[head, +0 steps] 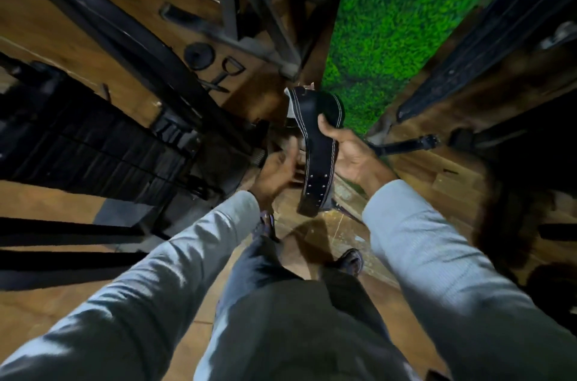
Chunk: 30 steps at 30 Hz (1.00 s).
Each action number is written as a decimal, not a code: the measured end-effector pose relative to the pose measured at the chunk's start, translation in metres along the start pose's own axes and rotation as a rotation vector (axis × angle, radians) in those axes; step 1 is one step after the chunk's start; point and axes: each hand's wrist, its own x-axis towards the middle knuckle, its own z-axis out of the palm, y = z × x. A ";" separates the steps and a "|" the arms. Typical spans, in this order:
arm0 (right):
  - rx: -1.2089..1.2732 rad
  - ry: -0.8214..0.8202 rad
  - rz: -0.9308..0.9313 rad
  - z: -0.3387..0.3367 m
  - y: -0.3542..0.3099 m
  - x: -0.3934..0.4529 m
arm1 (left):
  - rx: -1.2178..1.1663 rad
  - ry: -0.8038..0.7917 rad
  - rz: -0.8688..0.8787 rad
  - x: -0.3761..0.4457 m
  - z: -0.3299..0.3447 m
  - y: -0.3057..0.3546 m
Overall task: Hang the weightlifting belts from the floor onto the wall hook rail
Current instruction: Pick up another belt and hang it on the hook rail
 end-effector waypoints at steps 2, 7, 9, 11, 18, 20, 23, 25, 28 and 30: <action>-0.078 0.003 -0.054 -0.010 -0.003 -0.007 | -0.259 -0.132 -0.161 0.014 0.001 0.025; -0.260 0.051 -0.064 -0.028 -0.011 -0.035 | -0.387 -0.204 -0.111 0.033 0.015 0.092; -0.280 0.021 -0.081 -0.027 -0.017 -0.046 | -0.306 -0.142 -0.136 0.045 0.019 0.095; -0.333 0.024 -0.076 -0.025 -0.024 -0.059 | -0.319 -0.138 -0.126 0.049 0.025 0.096; -0.341 0.166 -0.035 -0.025 -0.073 -0.082 | -0.239 -0.220 0.038 0.022 0.050 0.100; -0.299 0.176 -0.099 -0.018 -0.089 -0.082 | -0.142 -0.256 0.085 0.008 0.050 0.090; -0.245 0.182 -0.116 -0.015 -0.106 -0.071 | -0.010 -0.262 0.141 -0.012 0.047 0.079; -0.237 0.197 -0.126 -0.022 -0.103 -0.061 | -0.011 -0.281 0.130 -0.021 0.042 0.076; -0.251 0.211 -0.169 -0.031 -0.090 -0.062 | -0.078 -0.276 0.073 -0.017 0.037 0.097; -0.298 0.168 -0.202 -0.036 -0.082 -0.066 | -0.138 -0.259 0.063 -0.005 0.037 0.121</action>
